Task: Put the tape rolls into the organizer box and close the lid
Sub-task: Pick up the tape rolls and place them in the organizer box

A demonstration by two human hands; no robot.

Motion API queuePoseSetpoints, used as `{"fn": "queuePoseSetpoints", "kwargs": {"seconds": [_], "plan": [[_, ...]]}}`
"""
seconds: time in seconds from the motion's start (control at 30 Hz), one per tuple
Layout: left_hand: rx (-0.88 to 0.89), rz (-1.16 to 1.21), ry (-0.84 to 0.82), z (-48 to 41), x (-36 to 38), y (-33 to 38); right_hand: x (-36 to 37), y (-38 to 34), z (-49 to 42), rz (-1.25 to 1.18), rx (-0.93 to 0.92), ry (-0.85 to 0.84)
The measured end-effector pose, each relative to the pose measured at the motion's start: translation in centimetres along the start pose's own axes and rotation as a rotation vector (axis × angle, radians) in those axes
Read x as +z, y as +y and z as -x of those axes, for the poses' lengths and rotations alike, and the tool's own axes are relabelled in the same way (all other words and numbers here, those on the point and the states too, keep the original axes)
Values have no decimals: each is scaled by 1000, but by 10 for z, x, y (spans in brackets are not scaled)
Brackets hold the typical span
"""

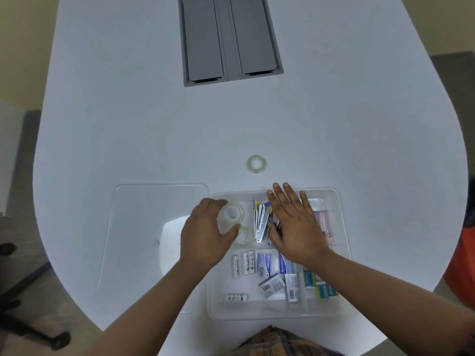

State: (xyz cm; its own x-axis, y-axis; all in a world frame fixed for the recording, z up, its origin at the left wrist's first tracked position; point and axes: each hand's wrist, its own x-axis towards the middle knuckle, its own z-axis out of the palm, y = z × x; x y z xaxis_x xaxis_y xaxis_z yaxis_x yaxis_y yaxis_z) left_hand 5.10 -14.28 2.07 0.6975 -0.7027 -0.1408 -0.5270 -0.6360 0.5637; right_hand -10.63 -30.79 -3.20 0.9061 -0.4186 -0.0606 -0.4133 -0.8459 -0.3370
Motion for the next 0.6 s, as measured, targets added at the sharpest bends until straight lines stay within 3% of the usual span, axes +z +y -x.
{"fn": "queuePoseSetpoints", "kwargs": {"seconds": [0.47,0.6], "plan": [[71,-318,-182,-12,26,2,-4,-2,1,-32,1,-1],[50,-309,-219,-15,26,2,-3,-1,1,-27,5,-6]]}}
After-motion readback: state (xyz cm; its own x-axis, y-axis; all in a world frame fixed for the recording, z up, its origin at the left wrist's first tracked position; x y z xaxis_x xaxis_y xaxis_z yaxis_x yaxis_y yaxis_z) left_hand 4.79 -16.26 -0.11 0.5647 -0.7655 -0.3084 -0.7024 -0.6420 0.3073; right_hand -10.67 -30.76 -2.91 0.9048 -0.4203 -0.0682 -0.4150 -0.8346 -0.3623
